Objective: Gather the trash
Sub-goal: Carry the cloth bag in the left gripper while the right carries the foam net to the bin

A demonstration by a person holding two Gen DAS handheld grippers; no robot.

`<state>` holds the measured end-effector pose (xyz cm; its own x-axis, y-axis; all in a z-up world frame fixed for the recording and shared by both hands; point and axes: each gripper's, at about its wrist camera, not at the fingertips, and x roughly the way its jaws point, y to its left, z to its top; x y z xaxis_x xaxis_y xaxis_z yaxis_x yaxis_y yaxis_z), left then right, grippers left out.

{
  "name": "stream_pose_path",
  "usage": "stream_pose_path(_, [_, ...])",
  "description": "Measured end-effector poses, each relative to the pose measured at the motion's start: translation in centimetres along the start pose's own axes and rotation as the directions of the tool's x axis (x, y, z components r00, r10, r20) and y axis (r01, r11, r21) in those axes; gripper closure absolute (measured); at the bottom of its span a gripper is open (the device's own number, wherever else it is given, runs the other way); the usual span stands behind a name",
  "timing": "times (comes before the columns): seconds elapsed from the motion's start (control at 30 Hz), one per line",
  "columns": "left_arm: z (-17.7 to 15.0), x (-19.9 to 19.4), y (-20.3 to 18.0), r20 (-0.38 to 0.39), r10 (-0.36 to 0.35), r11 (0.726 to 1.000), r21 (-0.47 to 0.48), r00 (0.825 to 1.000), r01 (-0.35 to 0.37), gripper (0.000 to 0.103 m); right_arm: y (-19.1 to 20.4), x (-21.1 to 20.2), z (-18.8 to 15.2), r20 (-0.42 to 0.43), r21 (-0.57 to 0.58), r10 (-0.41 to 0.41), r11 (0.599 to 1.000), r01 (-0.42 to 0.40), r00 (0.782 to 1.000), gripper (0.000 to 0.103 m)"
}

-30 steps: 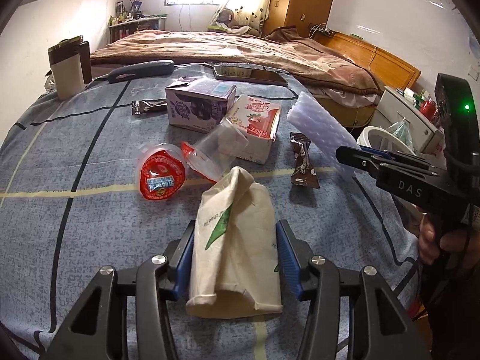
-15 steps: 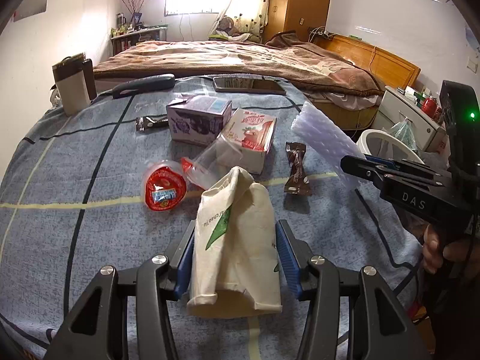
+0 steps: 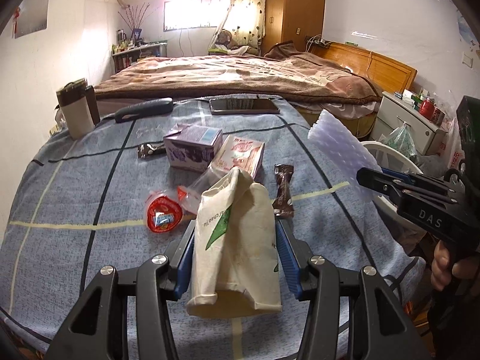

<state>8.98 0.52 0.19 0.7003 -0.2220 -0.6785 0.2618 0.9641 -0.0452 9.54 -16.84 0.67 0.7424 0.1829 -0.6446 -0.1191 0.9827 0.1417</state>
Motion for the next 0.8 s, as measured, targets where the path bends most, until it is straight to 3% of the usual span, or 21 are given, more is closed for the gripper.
stream_pose_path(0.8, [3.5,0.3,-7.6,0.054,-0.096,0.988,0.127,0.994,0.089,0.051,-5.9,-4.9,-0.8,0.082,0.116,-0.138,0.985,0.128,0.987,0.078])
